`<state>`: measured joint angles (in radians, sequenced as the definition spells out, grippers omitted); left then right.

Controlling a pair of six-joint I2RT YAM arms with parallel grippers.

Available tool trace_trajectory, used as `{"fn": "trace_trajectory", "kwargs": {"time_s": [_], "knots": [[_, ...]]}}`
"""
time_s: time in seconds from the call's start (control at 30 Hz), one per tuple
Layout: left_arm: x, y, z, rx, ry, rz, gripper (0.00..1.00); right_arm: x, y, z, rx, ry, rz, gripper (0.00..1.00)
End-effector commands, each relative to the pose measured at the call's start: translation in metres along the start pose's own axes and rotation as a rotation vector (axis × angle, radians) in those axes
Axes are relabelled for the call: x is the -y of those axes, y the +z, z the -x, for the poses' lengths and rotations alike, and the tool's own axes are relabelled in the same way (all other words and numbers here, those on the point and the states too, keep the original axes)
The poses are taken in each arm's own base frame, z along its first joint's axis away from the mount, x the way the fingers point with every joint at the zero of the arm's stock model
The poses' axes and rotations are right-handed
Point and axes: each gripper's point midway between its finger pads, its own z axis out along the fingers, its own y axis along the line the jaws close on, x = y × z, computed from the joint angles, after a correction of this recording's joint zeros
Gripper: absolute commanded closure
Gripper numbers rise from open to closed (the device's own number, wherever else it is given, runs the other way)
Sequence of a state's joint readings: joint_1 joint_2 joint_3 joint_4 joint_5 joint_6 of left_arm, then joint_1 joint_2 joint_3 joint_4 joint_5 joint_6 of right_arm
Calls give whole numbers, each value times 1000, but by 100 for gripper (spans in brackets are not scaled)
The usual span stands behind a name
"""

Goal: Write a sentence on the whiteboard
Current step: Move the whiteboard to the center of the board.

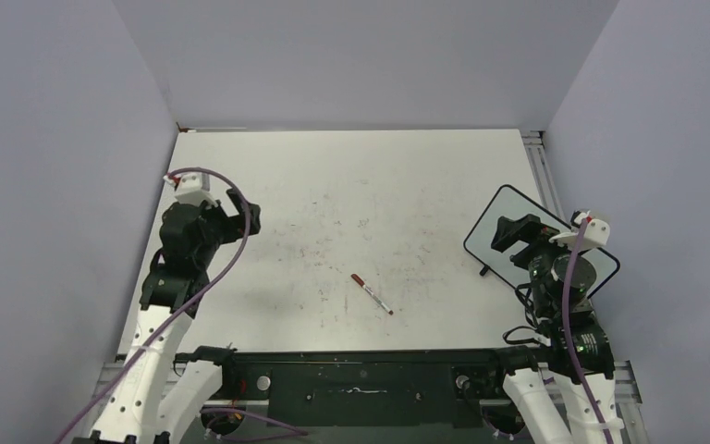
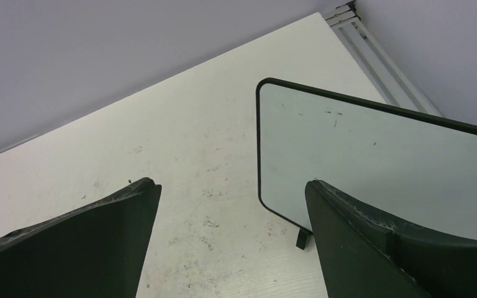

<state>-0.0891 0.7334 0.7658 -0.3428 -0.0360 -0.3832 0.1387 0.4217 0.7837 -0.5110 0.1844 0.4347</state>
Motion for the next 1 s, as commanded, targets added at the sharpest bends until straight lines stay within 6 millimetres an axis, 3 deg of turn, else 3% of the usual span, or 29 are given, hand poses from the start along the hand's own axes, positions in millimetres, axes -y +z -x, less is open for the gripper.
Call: {"fn": "trace_trajectory", "kwargs": {"time_s": [0.0,0.13,0.23,0.4,0.53,0.6,0.73,0.83,0.97], "knots": [[76,6,62,127,89,-186,4,-15,5,-13,-51,89,61,10],[141,14,69,106,174,-331,4,1,13,-46,-129,120,-19,10],[161,25,54,61,219,-427,4,22,19,-71,-174,136,-132,10],[141,43,5,-36,271,-379,4,40,28,-112,-246,158,-219,8],[143,45,-4,-56,348,-362,4,52,37,-139,-285,149,-270,2],[141,47,-6,-65,351,-347,4,58,40,-145,-294,136,-298,8],[148,43,-10,-58,334,-372,4,67,44,-158,-293,137,-339,11],[157,39,-16,-66,318,-418,4,65,50,-173,-319,136,-315,22],[159,40,-19,-81,317,-418,4,57,59,-184,-370,121,-276,46]]}}
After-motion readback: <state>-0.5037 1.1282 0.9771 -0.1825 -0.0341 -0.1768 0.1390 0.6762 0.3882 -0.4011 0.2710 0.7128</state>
